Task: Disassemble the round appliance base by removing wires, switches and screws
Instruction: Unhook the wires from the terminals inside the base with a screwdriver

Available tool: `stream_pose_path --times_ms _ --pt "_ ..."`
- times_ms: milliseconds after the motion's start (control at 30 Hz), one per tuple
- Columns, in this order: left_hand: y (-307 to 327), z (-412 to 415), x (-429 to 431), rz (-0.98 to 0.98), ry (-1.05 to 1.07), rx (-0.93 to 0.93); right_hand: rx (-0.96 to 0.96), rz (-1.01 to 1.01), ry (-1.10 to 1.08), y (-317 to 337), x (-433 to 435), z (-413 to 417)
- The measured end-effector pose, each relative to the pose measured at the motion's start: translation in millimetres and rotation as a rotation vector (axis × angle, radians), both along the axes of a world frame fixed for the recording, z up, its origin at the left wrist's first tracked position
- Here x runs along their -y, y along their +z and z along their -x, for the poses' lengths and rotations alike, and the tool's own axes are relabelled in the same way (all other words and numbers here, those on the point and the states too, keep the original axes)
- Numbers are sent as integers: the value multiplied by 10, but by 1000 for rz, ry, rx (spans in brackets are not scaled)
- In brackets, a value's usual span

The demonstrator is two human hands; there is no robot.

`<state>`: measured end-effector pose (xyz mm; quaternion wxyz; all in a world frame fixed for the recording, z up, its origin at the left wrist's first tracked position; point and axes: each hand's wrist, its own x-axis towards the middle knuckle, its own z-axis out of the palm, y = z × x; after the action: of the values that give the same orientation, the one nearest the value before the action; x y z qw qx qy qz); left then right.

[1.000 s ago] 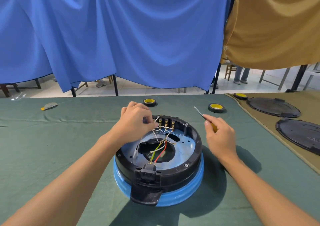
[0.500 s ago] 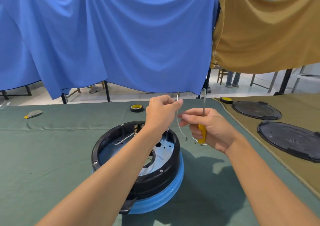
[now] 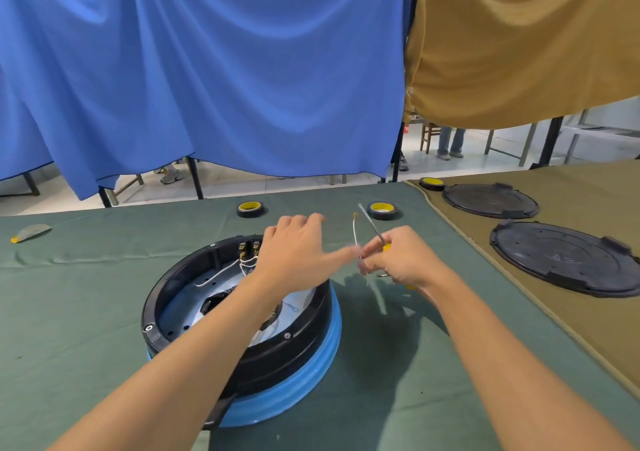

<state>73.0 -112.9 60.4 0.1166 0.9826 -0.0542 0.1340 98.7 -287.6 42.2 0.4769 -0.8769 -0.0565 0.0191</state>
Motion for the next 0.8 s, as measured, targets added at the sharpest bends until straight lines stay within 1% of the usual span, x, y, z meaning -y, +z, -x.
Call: stream_pose_path --times_ms 33,67,133,233,467,533,600,667,800 --pt "-47 3 -33 -116 -20 -56 13 101 -18 -50 -7 -26" --pt "-92 0 -51 -164 -38 -108 27 174 -27 -97 -26 -45" --pt "-150 -20 -72 -165 -45 -147 57 251 -52 -172 -82 -67" --pt "-164 -45 -76 -226 -46 -122 82 320 -115 -233 -141 -62" --pt "-120 14 -245 -129 -112 -195 58 393 -141 -271 -173 -44" --pt "-88 39 -402 -134 -95 -186 59 416 -133 -234 -168 -31" --pt "-57 62 -593 -165 -63 -204 78 389 -119 -142 -175 -14" --pt "-41 75 -783 -196 -34 -240 88 332 -82 -2 -190 23" --pt "-36 124 -1040 -219 -20 -314 106 346 87 278 -240 161"
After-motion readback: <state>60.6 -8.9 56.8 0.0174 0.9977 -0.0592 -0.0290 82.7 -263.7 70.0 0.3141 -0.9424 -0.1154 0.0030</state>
